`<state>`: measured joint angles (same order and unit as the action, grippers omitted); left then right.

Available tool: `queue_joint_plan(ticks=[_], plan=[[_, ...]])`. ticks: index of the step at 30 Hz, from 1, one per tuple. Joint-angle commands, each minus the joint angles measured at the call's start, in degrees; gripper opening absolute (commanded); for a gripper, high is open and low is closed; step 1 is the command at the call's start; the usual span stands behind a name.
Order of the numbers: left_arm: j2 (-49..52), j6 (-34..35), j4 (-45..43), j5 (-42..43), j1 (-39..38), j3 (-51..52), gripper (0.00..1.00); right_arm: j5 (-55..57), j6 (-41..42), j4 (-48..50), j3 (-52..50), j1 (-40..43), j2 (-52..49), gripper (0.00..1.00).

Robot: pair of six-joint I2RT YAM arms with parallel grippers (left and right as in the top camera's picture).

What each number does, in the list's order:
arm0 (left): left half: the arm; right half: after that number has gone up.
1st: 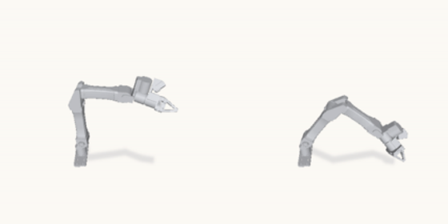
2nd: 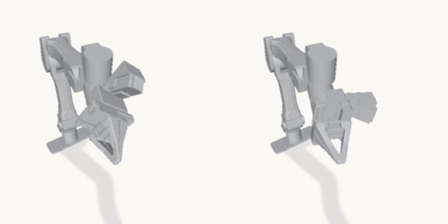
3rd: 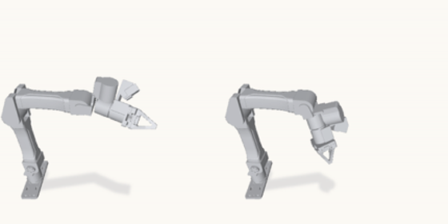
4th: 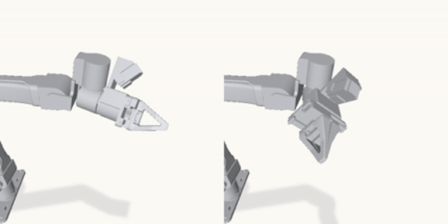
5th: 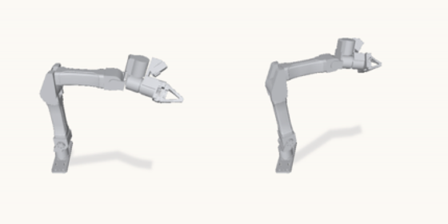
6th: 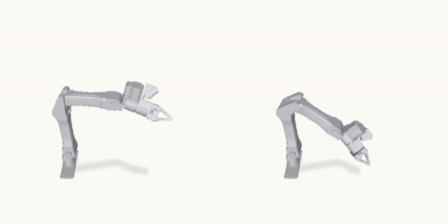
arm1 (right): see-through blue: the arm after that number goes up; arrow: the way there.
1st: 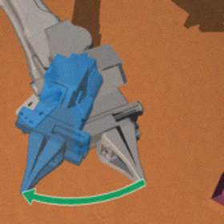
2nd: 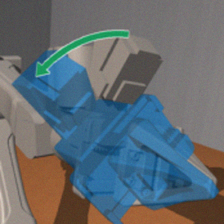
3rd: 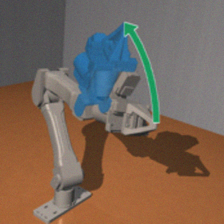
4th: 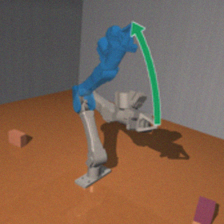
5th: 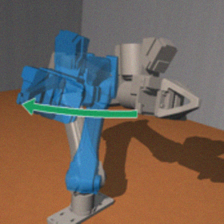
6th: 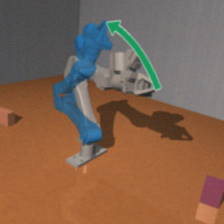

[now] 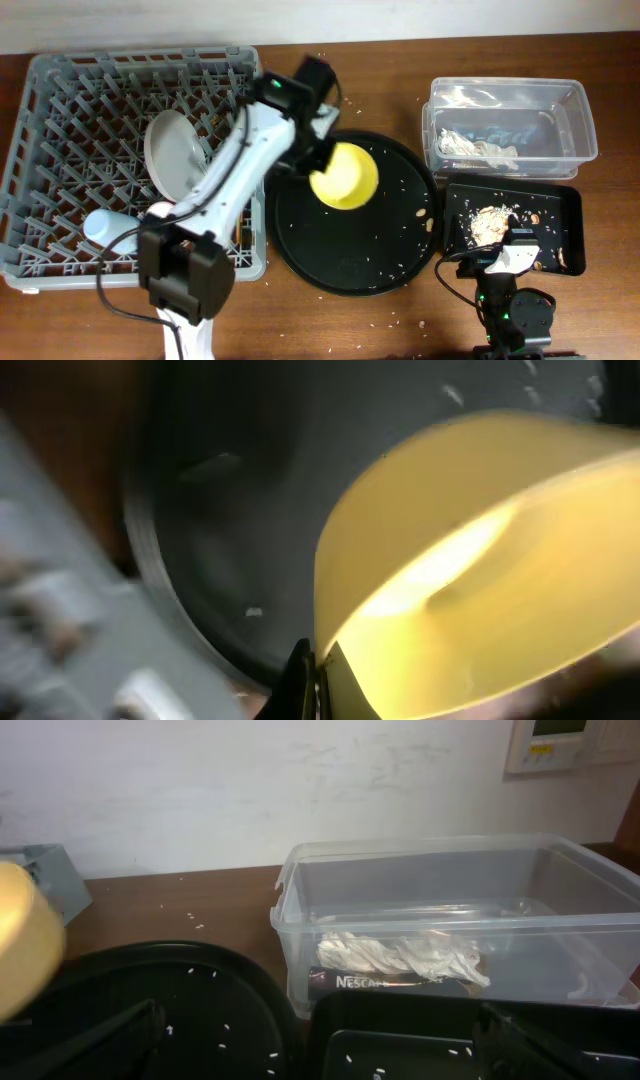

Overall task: Sort waste into correct bins and load items into the dishwasher rack
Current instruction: 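Carry the yellow bowl over to the dish rack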

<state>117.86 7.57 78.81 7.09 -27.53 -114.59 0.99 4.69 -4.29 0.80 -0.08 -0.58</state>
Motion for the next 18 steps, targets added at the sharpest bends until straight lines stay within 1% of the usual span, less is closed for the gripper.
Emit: queue_joint_plan(ticks=[1, 2, 3, 4, 5, 7, 8, 9, 10, 12, 15, 17, 18], plan=[[-3.8, 5.1, 2.3, -22.1, 4.3, -5.5, 0.00, 0.1, 0.2, -0.2, -0.5, 0.2, 0.3, 0.98], [-3.9, 9.5, 2.3, -35.1, 5.1, -5.5, 0.00, 0.1, 0.2, -0.2, -0.5, 0.2, 0.3, 0.99], [-3.7, 14.4, 2.1, -45.9, 5.9, -5.3, 0.00, 0.1, 0.2, -0.2, -0.5, 0.2, 0.3, 0.98], [-3.5, 17.7, 1.2, -54.7, 6.7, -4.6, 0.00, 0.1, 0.2, -0.2, -0.5, 0.2, 0.3, 0.98], [-3.2, 18.2, -0.3, -58.5, 7.2, -3.6, 0.00, 0.1, 0.2, -0.2, -0.5, 0.2, 0.3, 0.98], [-1.7, 18.6, -1.0, -62.3, 7.9, -2.0, 0.00, 0.1, 0.2, -0.2, -0.5, 0.1, 0.3, 0.98], [0.3, 18.6, -2.2, -70.4, 7.8, -1.0, 0.00, 0.1, 0.2, -0.2, -0.5, 0.2, 0.3, 0.98], [3.0, 18.5, -6.9, -80.2, 7.8, -0.6, 0.00, 0.1, 0.2, -0.2, -0.5, 0.2, 0.3, 0.98], [4.2, 18.5, -8.6, -83.2, 7.8, -0.6, 0.00, 0.1, 0.2, -0.2, -0.5, 0.2, 0.3, 0.99], [7.6, 17.1, -13.1, -85.8, 8.2, -0.6, 0.00, 0.1, 0.2, -0.2, -0.5, 0.2, 0.3, 0.98], [13.2, 13.4, -18.5, -84.9, 8.3, -0.6, 0.00, 0.1, 0.2, -0.2, -0.5, 0.2, 0.3, 0.98], [16.1, 13.3, -18.9, -84.4, 8.1, -0.6, 0.00, 0.1, 0.2, -0.2, -0.5, 0.2, 0.3, 0.98], [16.5, 13.3, -18.2, -82.4, 7.8, -0.6, 0.00, 0.1, 0.2, -0.2, -0.5, 0.2, 0.3, 0.98]])
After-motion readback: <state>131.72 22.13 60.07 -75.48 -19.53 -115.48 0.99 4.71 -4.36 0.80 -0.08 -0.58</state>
